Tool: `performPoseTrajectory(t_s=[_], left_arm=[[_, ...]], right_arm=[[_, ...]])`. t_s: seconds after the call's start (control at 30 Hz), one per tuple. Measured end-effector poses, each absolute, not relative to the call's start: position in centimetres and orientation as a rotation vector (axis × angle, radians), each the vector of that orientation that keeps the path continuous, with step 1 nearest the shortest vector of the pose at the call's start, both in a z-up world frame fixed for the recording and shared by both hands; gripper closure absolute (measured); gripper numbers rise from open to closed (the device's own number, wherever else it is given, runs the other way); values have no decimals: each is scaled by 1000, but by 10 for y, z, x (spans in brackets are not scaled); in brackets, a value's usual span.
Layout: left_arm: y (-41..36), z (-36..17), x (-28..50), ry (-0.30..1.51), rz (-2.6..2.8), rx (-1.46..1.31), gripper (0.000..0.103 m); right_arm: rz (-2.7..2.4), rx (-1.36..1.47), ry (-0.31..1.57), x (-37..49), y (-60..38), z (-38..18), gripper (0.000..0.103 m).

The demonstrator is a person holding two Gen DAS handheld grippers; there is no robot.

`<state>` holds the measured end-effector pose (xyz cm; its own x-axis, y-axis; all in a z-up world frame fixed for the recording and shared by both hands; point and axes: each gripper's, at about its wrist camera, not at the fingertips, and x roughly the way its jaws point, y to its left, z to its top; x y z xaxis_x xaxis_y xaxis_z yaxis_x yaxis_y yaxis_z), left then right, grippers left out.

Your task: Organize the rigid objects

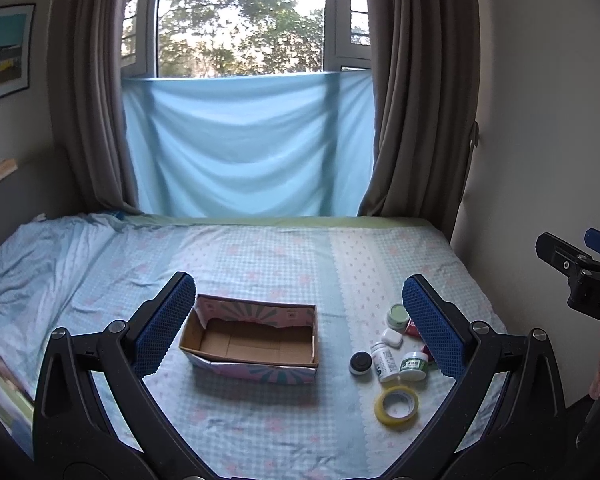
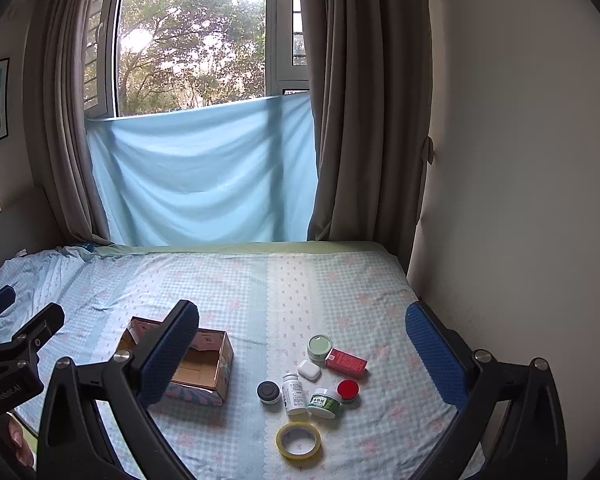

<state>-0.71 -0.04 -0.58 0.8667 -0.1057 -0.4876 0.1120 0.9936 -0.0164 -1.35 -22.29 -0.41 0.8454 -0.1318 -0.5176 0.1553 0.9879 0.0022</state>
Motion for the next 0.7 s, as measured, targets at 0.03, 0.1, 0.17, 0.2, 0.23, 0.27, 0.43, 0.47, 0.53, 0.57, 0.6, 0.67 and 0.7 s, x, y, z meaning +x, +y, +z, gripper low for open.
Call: performPoseTrajectory(t_s=[0.03, 0.1, 0.17, 0.2, 0.23, 0.27, 0.43, 0.47, 0.53, 0.57, 0.6, 0.67, 0.7], left_arm=[[0, -6, -6, 511, -113, 13, 0], [1, -6, -4, 515, -114, 14, 0], [1, -6, -3, 520, -116, 16, 0], [2, -6, -2, 524, -117, 18, 0], [2, -7, 0, 528, -118, 19, 0], [3, -7, 1, 534, -120, 19, 0], [3, -19, 11, 580, -139, 21, 0], [3, -23, 14, 590, -149, 20, 0], [2, -32, 21, 612, -173, 20, 0], [0, -38, 25, 628, -187, 21, 0], [-3, -44, 30, 646, -202, 21, 0], [-10, -56, 38, 676, -233, 18, 0], [-15, -63, 42, 686, -245, 18, 0]], right_arm=[[-151, 46, 544, -13, -223, -4, 0], [-150, 47, 548, -12, -221, -4, 0], [-149, 47, 554, -11, -221, -3, 0], [-150, 46, 557, -9, -221, -3, 0], [-151, 46, 560, -8, -221, -3, 0], [-154, 44, 563, -7, -220, -3, 0], [-171, 47, 595, 2, -220, -11, 0], [-174, 54, 603, 3, -222, -13, 0], [-188, 61, 615, 6, -224, -18, 0], [-198, 63, 623, 7, -225, -21, 0], [-209, 66, 635, 9, -228, -24, 0], [-226, 76, 663, 13, -235, -32, 0], [-228, 80, 672, 14, -240, -37, 0]])
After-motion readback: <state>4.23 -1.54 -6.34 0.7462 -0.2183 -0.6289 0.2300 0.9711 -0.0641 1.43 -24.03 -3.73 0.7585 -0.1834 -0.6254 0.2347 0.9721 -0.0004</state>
